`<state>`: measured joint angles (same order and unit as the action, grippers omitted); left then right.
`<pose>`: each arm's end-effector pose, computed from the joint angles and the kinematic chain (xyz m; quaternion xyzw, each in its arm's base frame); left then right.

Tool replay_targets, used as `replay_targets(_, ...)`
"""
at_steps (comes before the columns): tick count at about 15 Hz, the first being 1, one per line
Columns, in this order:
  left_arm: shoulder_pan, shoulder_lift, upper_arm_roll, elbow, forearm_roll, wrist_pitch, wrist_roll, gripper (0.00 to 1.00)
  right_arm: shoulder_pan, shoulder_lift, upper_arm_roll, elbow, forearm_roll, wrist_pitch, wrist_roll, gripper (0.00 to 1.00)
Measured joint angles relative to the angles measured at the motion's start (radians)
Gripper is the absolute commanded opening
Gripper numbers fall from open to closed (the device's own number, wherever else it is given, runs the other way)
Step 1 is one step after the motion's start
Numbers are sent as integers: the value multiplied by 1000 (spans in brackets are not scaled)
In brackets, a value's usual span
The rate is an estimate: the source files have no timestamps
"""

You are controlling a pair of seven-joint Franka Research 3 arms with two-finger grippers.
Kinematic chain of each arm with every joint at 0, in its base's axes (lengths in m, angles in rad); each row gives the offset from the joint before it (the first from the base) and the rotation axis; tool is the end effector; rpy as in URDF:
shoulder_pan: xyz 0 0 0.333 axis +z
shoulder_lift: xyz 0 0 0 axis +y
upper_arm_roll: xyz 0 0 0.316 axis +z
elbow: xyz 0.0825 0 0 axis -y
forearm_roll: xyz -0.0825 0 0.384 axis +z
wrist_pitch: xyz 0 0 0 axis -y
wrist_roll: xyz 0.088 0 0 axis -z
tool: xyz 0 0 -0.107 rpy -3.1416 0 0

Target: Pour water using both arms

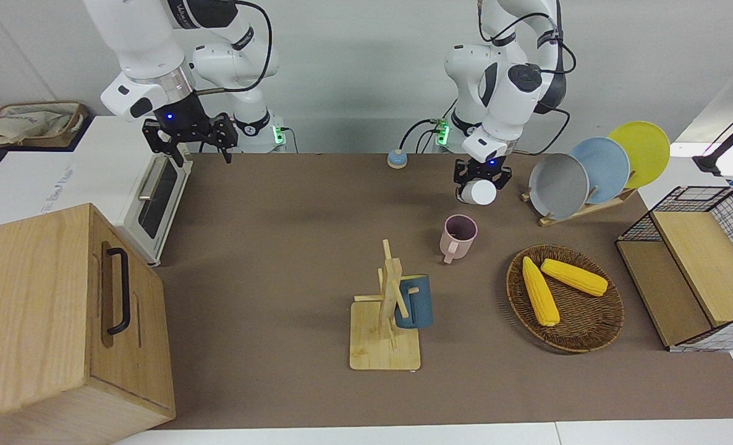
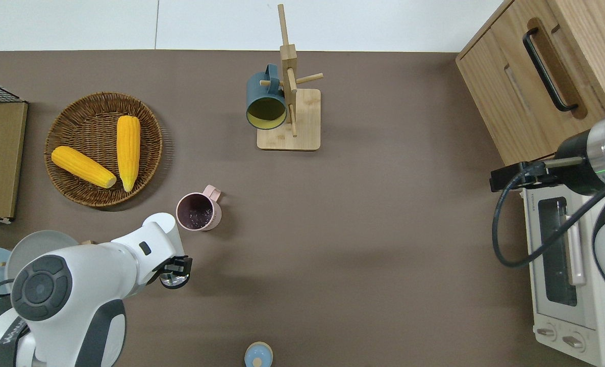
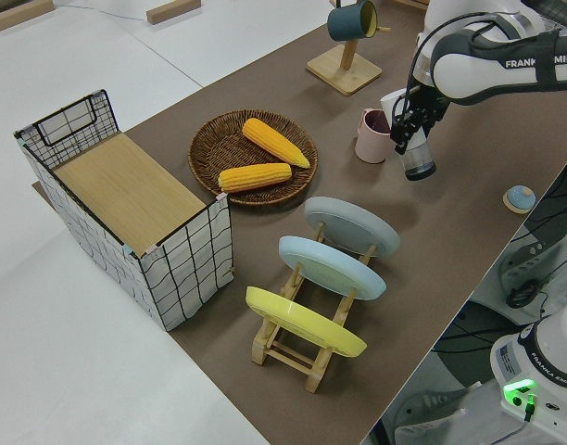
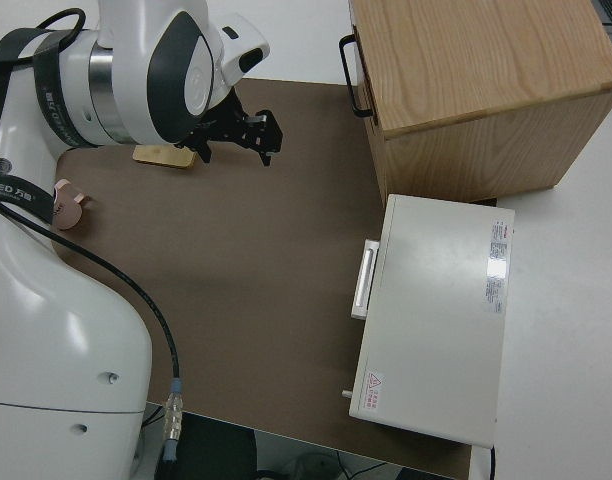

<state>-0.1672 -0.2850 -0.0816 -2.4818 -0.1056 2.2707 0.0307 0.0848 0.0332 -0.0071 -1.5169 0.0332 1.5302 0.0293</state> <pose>0.4313 -0.1124 0.4007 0.9933 -0.1057 0.0334 0.0339 0.5590 0.0473 0.6278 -0.9995 -0.0247 0.0108 0.0159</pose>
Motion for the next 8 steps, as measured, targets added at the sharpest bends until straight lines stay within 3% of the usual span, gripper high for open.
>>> replay_targets(8,30,-2,6,-11,0,145,-37,0,0,0,0,0,0,0,0,983)
